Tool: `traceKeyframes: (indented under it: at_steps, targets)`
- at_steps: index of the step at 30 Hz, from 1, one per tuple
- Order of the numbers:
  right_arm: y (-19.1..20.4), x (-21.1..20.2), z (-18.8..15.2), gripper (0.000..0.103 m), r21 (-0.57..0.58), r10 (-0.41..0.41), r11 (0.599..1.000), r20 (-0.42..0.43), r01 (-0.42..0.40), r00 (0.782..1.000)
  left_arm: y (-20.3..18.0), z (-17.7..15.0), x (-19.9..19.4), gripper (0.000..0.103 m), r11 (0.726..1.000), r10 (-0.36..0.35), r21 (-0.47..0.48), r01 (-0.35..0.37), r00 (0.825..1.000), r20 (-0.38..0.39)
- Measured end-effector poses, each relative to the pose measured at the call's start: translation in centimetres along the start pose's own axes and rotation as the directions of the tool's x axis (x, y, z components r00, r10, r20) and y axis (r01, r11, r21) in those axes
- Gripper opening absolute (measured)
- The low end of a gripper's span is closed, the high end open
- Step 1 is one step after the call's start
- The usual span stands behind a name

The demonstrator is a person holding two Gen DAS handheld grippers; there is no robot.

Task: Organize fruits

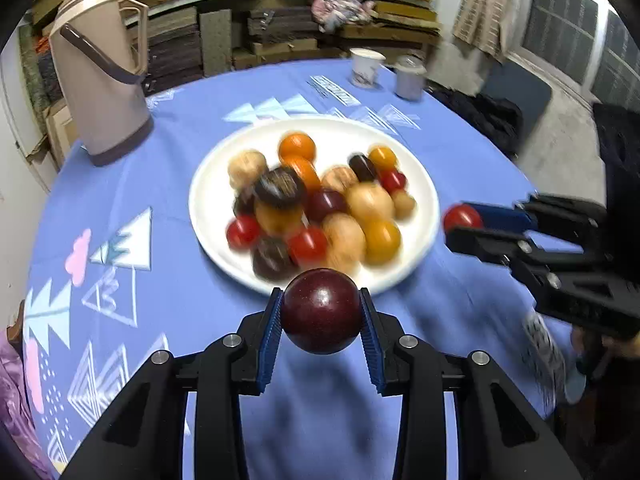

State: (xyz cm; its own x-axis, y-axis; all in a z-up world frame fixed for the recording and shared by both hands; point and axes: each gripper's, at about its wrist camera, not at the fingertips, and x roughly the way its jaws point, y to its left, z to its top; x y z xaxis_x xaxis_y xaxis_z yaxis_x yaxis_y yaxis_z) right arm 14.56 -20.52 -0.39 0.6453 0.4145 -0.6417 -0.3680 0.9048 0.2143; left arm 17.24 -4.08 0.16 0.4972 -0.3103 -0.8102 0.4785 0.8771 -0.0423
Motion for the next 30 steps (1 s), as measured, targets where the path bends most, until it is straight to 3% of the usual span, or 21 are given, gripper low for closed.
traceKeyframes:
  at_steps: [8, 18, 20, 21, 23, 25, 30]
  targets:
    - [-1.7, 2.6, 3.6, 0.026, 0.008, -0.012, 1.000, 0.016, 0.012, 1.000, 1.1, 5.3, 2.4, 0.037, 0.999, 0.020, -0.046, -0.018, 0.999, 0.050]
    - [-4.5, 7.6, 6.2, 0.027, 0.055, -0.022, 0.998, -0.008, 0.022, 1.000, 2.1, 8.9, 6.9, 0.037, 0.994, 0.061, -0.091, -0.059, 0.998, 0.017]
    - [-4.9, 8.1, 6.5, 0.038, 0.067, -0.049, 0.997, -0.004, 0.049, 0.999, 2.3, 9.2, 7.2, 0.039, 0.993, 0.071, -0.100, -0.069, 0.997, 0.021]
    - [-5.1, 8.1, 6.6, 0.055, 0.079, -0.061, 0.995, 0.006, 0.061, 0.998, 2.3, 9.4, 7.2, 0.038, 0.991, 0.090, -0.099, -0.086, 0.995, 0.033]
    - [-5.3, 7.9, 6.6, 0.059, 0.090, -0.072, 0.994, 0.022, 0.070, 0.997, 2.6, 9.4, 7.0, 0.053, 0.987, 0.125, -0.111, -0.119, 0.991, 0.047]
    - [-5.3, 7.8, 6.4, 0.059, 0.082, -0.073, 0.994, 0.015, 0.071, 0.997, 3.0, 9.5, 6.4, 0.062, 0.984, 0.132, -0.130, -0.122, 0.989, 0.069]
    - [-4.9, 7.3, 5.7, 0.064, 0.078, -0.076, 0.994, 0.007, 0.076, 0.997, 3.1, 9.2, 5.9, 0.071, 0.982, 0.143, -0.135, -0.133, 0.987, 0.069]
